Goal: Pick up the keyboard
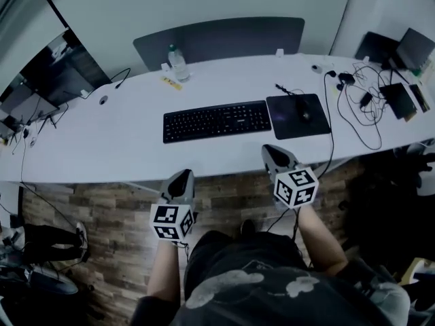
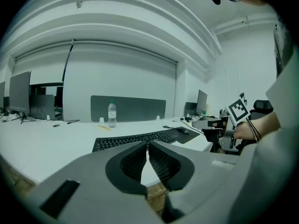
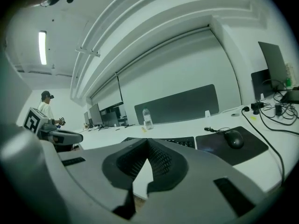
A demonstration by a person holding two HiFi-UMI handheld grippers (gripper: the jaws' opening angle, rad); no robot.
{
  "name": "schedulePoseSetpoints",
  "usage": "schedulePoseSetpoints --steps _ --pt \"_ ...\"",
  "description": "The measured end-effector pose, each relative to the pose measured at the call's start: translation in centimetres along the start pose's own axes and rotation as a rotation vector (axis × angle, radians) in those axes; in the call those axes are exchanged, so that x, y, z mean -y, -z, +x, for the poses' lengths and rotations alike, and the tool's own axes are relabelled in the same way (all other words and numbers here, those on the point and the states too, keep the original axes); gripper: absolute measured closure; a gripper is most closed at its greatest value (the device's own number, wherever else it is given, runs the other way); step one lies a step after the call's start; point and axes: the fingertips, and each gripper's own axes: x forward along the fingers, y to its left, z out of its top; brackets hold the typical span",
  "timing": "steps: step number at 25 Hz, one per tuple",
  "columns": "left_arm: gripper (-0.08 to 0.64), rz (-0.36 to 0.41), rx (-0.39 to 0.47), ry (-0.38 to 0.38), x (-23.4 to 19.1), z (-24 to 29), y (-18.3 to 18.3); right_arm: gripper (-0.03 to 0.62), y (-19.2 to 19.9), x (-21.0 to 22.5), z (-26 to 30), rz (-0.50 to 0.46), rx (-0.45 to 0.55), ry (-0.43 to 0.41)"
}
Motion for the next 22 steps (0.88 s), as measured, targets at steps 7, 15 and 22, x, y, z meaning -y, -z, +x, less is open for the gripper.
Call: schedulePoseSetpoints --steps 7,15,22 --pt "0.521 0.065 -0.030 -0.017 -1.0 3.1 -0.3 0.591 0.9 1.8 2.7 0.024 -0.040 -0.015" --pt "0.154 0.291 -0.195 0.169 -4.1 9.3 1.2 0.591 0.3 4.0 6.9 0.014 -0.067 0.010" --pt "0.038 0.522 -0.475 0.311 -9.1 15.3 5.0 0.591 -2.1 6.7 12.3 -0.003 -0.080 0.064"
